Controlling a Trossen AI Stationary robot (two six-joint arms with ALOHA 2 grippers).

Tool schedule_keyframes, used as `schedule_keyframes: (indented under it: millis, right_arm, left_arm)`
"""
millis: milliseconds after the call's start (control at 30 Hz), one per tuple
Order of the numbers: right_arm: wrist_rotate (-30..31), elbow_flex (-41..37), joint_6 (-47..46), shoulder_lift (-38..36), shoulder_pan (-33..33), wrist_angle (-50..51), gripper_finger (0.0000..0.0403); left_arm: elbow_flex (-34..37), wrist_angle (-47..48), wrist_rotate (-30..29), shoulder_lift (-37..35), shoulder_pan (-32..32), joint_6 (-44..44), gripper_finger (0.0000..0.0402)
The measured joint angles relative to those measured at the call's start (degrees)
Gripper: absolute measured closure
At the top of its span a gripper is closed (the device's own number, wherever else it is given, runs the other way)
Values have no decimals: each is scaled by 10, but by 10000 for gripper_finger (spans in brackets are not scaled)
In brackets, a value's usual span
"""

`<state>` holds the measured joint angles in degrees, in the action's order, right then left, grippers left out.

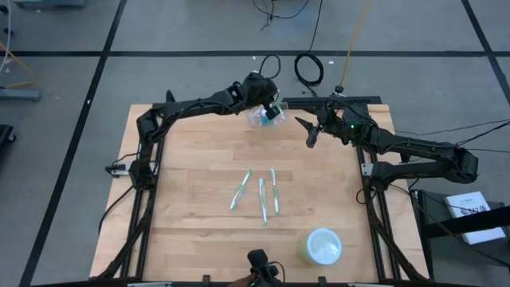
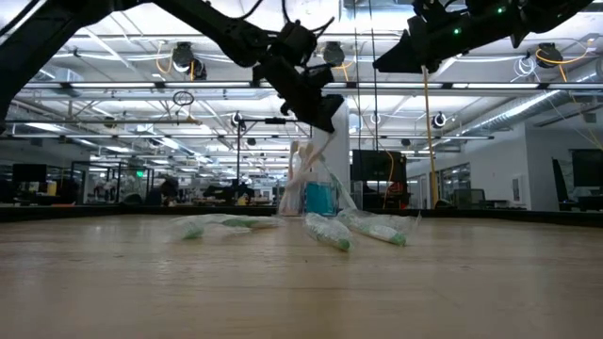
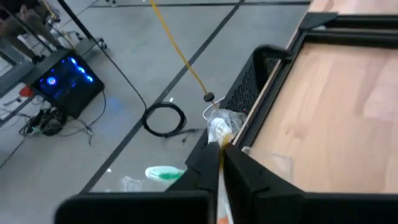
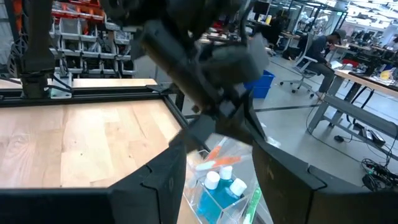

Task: Pick & Place toothbrushing station
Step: Put the orange toothbrush into the transparent organizer

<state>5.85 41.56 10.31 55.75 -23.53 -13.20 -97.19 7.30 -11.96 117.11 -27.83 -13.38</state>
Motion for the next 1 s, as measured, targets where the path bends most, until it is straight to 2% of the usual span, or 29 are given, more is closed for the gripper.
schedule_keyframes:
  millis: [267,367,433,533,667,800,900,1000]
  right_arm:
    - [0,0,0,0,0,16,227]
    - [0,0,1,0,0,19,227]
    - [0,0,4,0,0,20,227]
    - [0,0,5,0,0,19,227]
    - [0,0,4,0,0,18,227]
    - [-1,0,3,0,0,13,227]
    - [-1,0,0,0,0,12,227]
    - [-1,0,-1,0,0,9,227]
  left_arm:
    - [8,6,30,-48,3,32,399]
    - [49,-36,29,-75,3,40,400]
    - [100,-77,30,-105,0,52,400]
    - [200,-186,33,-164,-9,64,401]
    - [356,-403,44,-229,-23,67,401]
    - [481,-613,48,-243,-41,99,401]
    - [533,-692,44,-230,-54,135,401]
    - [549,-704,44,-221,-59,156,401]
